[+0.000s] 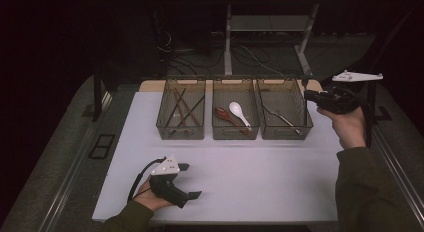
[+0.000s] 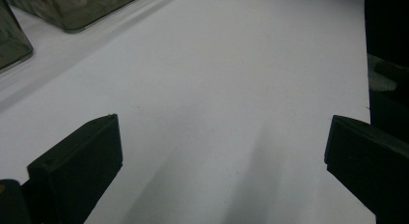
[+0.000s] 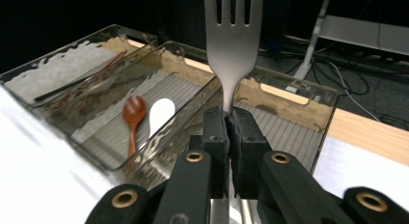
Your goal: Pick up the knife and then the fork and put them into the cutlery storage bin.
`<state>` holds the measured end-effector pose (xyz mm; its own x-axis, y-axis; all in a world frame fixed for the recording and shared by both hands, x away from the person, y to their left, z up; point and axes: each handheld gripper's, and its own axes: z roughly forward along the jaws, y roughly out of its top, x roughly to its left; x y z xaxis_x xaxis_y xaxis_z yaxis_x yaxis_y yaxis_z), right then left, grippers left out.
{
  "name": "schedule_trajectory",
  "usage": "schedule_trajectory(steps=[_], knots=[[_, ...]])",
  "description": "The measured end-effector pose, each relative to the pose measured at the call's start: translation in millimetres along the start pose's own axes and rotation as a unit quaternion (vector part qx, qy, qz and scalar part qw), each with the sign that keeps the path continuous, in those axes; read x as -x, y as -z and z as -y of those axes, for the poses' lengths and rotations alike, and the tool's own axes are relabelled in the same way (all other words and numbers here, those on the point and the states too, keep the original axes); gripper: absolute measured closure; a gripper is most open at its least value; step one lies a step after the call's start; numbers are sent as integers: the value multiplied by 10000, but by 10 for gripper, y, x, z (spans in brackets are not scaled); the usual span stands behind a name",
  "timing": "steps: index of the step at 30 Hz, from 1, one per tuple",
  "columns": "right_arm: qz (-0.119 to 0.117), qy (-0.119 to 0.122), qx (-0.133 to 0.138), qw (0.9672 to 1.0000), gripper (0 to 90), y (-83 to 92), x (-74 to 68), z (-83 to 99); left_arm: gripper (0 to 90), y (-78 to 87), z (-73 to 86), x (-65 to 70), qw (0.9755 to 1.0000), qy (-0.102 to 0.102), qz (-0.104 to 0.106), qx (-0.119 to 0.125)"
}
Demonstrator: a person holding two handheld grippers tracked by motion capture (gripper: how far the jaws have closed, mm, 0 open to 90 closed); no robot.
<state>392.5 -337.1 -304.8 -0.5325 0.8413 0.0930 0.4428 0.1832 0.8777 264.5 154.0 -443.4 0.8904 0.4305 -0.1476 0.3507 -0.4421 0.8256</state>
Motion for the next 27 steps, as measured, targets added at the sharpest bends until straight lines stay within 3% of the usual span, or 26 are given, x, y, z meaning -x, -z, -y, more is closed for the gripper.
schedule_trajectory(steps=[11, 18, 27], knots=[[248, -128, -148, 9995, 859, -260, 151, -68, 0, 1, -1, -1, 10000, 10, 18, 21], [315, -159, -570, 9977, 859, -451, 235, 43, 0, 0, 0, -3, 10000, 15, 30, 22], [346, -238, -1239, 9914, 859, -656, 253, 192, 0, -6, 0, 3, 10000, 35, 24, 41]])
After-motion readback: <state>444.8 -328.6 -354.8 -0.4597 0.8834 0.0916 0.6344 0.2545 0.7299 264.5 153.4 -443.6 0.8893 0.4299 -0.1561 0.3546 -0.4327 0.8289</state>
